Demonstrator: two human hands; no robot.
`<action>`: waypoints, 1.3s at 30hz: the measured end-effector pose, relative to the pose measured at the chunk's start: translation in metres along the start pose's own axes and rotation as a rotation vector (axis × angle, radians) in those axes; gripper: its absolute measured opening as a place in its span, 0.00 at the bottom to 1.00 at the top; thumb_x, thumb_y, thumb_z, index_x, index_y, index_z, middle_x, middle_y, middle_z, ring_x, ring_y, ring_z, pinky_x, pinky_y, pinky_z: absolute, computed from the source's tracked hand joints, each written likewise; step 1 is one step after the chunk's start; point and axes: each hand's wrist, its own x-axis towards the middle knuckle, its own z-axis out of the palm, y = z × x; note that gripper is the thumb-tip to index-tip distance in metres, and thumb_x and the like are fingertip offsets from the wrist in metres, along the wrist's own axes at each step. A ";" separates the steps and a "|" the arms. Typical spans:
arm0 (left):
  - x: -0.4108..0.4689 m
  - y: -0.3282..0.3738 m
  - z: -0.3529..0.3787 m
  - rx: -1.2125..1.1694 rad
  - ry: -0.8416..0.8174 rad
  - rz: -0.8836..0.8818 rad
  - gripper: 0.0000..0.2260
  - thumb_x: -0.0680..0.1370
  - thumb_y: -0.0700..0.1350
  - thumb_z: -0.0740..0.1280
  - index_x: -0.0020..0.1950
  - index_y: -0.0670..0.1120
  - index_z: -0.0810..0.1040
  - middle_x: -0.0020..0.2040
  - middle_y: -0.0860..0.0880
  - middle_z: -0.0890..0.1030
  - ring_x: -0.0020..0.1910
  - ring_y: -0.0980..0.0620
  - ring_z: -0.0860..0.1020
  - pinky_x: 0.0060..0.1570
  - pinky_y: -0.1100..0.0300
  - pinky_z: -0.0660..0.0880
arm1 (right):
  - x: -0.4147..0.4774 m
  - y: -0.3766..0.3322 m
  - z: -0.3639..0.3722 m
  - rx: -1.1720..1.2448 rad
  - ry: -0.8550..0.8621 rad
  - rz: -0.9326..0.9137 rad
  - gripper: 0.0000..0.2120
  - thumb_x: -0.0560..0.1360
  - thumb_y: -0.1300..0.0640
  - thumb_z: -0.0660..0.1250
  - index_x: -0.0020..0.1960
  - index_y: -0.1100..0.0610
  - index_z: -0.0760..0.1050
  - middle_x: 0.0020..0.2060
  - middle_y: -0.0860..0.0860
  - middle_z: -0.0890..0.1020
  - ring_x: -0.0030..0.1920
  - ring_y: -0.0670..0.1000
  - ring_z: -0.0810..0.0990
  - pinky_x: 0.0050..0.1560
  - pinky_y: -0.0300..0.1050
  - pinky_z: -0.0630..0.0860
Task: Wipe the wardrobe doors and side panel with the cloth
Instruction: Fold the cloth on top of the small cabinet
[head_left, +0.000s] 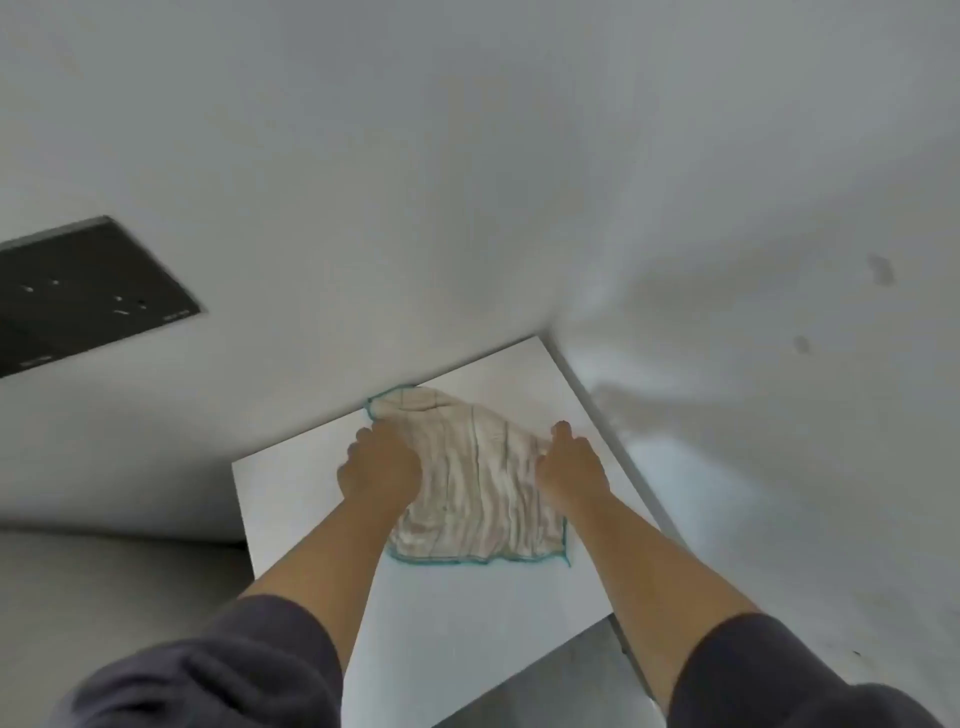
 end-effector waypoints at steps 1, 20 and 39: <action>0.004 -0.001 0.004 -0.085 -0.047 -0.051 0.20 0.81 0.46 0.60 0.69 0.40 0.61 0.66 0.42 0.68 0.65 0.42 0.70 0.61 0.50 0.69 | 0.004 0.002 0.003 0.054 0.005 0.036 0.17 0.80 0.59 0.55 0.68 0.58 0.61 0.59 0.58 0.72 0.57 0.59 0.75 0.52 0.49 0.74; -0.005 -0.004 -0.090 -0.795 0.122 0.161 0.11 0.77 0.43 0.62 0.35 0.41 0.70 0.32 0.46 0.69 0.35 0.47 0.67 0.36 0.54 0.67 | -0.006 -0.018 -0.092 0.718 0.382 0.045 0.17 0.71 0.68 0.59 0.50 0.54 0.82 0.49 0.48 0.83 0.48 0.49 0.79 0.48 0.38 0.74; -0.022 -0.068 0.004 -0.019 0.037 0.120 0.09 0.79 0.41 0.60 0.56 0.45 0.78 0.55 0.45 0.77 0.55 0.45 0.76 0.48 0.56 0.73 | -0.015 0.057 0.001 -0.014 0.105 -0.060 0.15 0.77 0.61 0.60 0.61 0.54 0.74 0.55 0.51 0.76 0.54 0.53 0.76 0.47 0.41 0.72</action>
